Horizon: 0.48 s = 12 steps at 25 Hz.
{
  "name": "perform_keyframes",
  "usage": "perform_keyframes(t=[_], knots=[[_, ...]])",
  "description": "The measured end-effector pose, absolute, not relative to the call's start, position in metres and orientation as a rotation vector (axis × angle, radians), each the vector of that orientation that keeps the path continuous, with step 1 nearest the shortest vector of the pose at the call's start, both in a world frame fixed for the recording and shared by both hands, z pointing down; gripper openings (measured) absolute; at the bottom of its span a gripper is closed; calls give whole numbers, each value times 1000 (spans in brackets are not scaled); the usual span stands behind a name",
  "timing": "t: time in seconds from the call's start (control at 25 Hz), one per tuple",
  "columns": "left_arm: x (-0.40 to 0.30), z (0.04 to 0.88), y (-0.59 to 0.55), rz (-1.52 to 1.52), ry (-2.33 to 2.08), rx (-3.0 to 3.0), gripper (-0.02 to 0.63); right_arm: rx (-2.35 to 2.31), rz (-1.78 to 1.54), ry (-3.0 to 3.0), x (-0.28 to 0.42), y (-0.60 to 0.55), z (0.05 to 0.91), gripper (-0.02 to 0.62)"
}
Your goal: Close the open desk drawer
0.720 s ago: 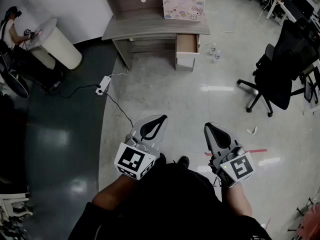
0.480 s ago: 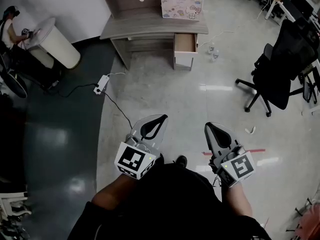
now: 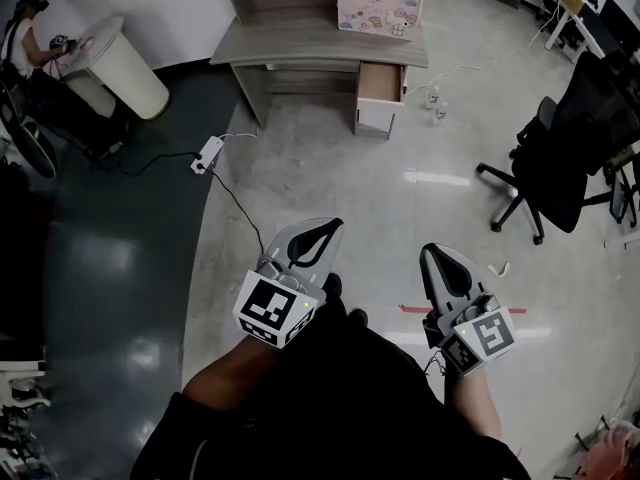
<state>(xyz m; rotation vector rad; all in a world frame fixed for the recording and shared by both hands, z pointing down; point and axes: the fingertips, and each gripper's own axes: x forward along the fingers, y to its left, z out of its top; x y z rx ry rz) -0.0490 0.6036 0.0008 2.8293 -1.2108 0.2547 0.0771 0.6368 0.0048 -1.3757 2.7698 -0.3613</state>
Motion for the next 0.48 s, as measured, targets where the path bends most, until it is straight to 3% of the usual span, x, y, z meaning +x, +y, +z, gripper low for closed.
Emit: perform_keyframes(t=[0.48], knots=[[-66,21,476,214,-1202,2801,8,-1422,-416,2769,67,515,25,25]])
